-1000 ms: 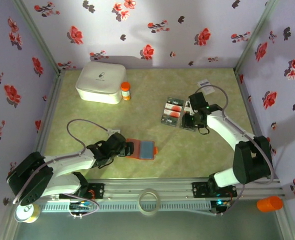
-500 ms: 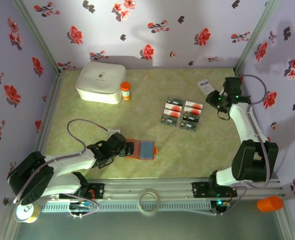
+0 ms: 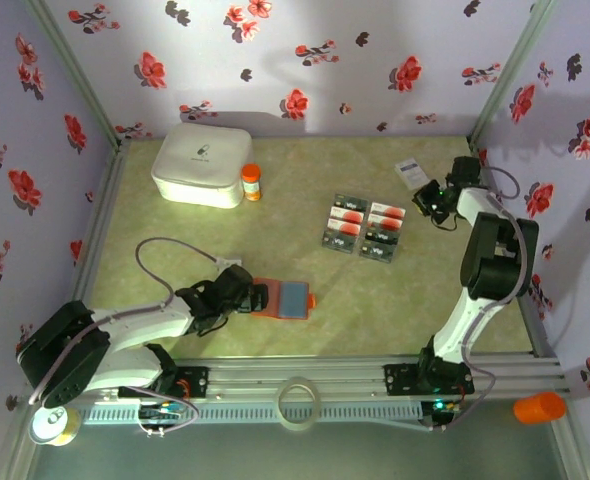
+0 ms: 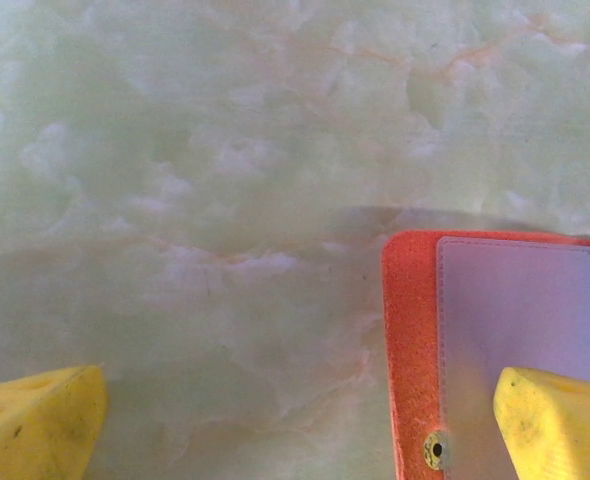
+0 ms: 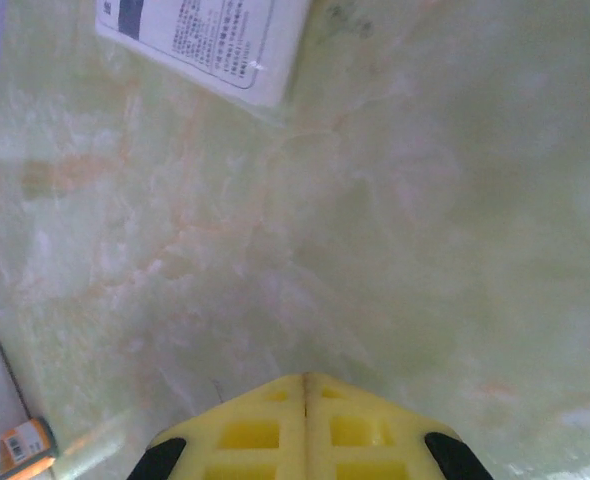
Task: Put the credit cards into the card holder
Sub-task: Rotate the storage box at the center of the table.
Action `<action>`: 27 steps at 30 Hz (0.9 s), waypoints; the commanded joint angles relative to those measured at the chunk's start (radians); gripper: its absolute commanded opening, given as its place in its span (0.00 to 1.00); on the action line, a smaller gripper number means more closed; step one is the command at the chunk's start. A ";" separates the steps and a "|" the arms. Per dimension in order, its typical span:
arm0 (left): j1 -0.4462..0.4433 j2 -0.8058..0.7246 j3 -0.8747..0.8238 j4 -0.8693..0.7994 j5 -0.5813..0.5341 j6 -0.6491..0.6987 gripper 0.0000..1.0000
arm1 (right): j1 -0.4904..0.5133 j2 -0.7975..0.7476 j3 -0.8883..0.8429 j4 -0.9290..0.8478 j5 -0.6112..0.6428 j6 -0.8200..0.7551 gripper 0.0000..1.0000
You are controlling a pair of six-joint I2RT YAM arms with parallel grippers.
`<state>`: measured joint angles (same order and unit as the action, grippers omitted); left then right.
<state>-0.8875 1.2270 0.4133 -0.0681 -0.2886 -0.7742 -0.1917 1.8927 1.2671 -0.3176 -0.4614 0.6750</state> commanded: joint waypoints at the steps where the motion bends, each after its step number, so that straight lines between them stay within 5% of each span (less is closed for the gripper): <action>1: -0.008 0.015 0.024 -0.015 -0.024 0.020 1.00 | 0.001 0.066 0.050 0.079 -0.156 0.042 0.00; 13: -0.010 0.041 0.038 -0.009 -0.017 0.026 1.00 | 0.021 0.106 -0.070 0.253 -0.375 0.080 0.00; 27: -0.010 0.007 0.026 -0.010 -0.019 0.030 1.00 | 0.086 -0.098 -0.386 0.445 -0.374 0.163 0.00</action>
<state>-0.8902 1.2507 0.4320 -0.0715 -0.2958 -0.7708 -0.1230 1.8439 0.9283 0.0761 -0.8158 0.8169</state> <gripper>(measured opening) 0.998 0.063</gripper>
